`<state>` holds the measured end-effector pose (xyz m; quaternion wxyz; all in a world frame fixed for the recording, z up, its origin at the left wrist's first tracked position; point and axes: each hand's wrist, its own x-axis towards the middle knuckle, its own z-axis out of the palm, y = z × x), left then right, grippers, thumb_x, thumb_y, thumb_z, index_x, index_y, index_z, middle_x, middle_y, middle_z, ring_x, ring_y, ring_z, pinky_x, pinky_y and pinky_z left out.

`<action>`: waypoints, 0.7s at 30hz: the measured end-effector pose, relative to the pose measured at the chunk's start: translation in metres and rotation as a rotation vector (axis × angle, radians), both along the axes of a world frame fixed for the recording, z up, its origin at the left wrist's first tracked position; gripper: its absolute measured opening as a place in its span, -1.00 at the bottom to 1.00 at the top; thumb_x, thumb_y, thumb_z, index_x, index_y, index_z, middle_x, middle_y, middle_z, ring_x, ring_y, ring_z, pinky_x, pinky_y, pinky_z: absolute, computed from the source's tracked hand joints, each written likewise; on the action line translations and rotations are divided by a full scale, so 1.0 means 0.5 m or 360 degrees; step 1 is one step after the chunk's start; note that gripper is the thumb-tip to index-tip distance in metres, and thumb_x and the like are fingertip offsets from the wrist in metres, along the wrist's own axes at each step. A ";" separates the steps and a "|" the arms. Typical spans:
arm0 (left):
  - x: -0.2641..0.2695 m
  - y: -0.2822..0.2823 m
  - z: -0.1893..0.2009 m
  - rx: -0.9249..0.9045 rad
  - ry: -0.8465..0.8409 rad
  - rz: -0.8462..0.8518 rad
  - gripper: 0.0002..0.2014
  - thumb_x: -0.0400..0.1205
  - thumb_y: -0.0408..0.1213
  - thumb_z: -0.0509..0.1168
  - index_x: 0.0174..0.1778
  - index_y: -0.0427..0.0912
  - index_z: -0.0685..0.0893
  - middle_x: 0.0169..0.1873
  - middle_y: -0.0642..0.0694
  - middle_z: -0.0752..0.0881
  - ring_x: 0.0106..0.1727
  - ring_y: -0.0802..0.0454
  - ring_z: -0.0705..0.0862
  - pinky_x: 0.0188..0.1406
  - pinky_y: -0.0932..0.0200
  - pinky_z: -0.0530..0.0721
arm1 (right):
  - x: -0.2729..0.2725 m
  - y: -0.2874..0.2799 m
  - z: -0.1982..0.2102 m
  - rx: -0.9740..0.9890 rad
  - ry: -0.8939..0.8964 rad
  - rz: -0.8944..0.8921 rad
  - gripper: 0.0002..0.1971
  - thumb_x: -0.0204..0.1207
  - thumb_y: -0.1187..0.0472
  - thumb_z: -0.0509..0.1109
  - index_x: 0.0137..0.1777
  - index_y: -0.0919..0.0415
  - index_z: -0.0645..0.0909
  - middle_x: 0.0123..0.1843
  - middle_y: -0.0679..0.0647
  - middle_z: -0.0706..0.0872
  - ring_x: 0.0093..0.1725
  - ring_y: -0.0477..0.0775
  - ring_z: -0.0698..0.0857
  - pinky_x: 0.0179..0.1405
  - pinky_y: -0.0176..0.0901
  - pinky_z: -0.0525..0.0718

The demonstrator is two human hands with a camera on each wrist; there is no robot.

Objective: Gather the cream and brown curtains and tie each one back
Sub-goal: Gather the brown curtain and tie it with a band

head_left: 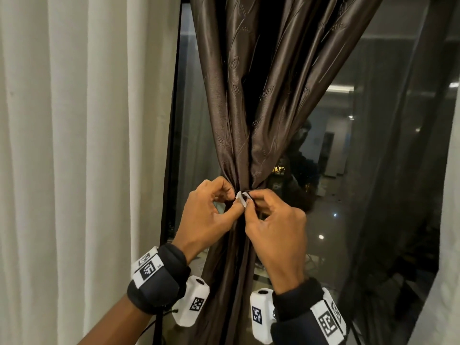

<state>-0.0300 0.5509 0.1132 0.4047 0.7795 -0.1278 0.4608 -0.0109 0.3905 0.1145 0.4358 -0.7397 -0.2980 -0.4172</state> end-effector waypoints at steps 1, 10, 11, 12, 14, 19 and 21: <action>-0.002 -0.001 0.000 -0.0021 0.0008 -0.0003 -0.79 0.56 0.07 0.45 -0.15 0.03 0.68 -0.18 0.08 0.75 -0.06 0.11 0.77 0.02 -0.02 0.80 | 0.000 0.003 -0.001 0.0010 -0.0005 -0.0013 -0.83 0.65 0.12 0.58 0.20 -0.01 0.85 -0.04 -0.16 0.92 -0.09 -0.25 0.88 -0.10 -0.19 0.90; -0.012 0.010 0.012 -0.0158 0.0154 -0.0265 -0.96 0.73 -0.29 0.50 0.05 -0.09 0.79 -0.02 0.05 0.89 0.12 0.15 0.87 0.31 0.14 0.81 | -0.010 0.016 -0.007 -0.0091 -0.0065 -0.0074 -0.72 0.64 0.18 0.56 0.33 0.03 0.85 0.13 -0.07 0.94 -0.03 -0.12 0.92 -0.03 -0.07 0.93; -0.017 0.011 0.015 -0.0217 0.0162 -0.0339 -0.95 0.76 -0.32 0.46 0.10 -0.14 0.80 0.01 0.03 0.90 0.15 0.15 0.88 0.31 0.18 0.80 | -0.009 0.016 -0.010 -0.0060 -0.0035 -0.0041 -0.70 0.67 0.19 0.53 0.38 0.01 0.83 0.18 -0.08 0.93 -0.03 -0.13 0.91 -0.04 -0.06 0.93; -0.022 0.011 0.017 -0.0284 0.0164 -0.0411 -0.93 0.77 -0.33 0.44 0.13 -0.18 0.81 0.02 0.01 0.92 0.16 0.13 0.89 0.29 0.19 0.80 | -0.009 0.018 -0.013 -0.0032 -0.0030 -0.0021 -0.68 0.69 0.21 0.50 0.42 0.00 0.80 0.23 -0.09 0.92 0.00 -0.12 0.91 -0.02 -0.06 0.92; -0.033 0.007 0.020 -0.0400 0.0214 -0.0552 -0.88 0.79 -0.32 0.41 0.19 -0.23 0.80 0.04 -0.08 0.93 0.18 0.05 0.90 0.30 0.19 0.80 | -0.013 0.024 -0.025 -0.0044 -0.0088 -0.0050 -0.62 0.72 0.26 0.45 0.50 0.03 0.74 0.37 -0.07 0.86 0.23 -0.10 0.88 0.14 -0.04 0.91; -0.032 0.006 0.026 -0.0644 0.0255 -0.0622 -0.82 0.71 -0.26 0.51 0.15 -0.27 0.78 -0.08 -0.19 0.95 0.12 -0.03 0.93 0.31 0.11 0.83 | -0.039 0.060 -0.074 -0.0570 0.0131 0.0027 -0.15 0.76 0.30 0.26 0.87 -0.09 -0.16 0.91 -0.21 -0.12 0.87 -0.26 -0.06 0.81 -0.27 0.14; -0.023 0.019 0.024 -0.0701 0.0197 -0.0587 -0.88 0.72 -0.31 0.50 0.08 -0.30 0.78 -0.19 -0.26 0.93 0.03 -0.05 0.94 0.27 0.10 0.84 | -0.037 0.055 -0.080 -0.0675 0.0226 0.0216 -0.08 0.79 0.30 0.24 0.82 -0.24 -0.36 0.85 -0.41 -0.36 0.81 -0.41 -0.30 0.78 -0.39 -0.07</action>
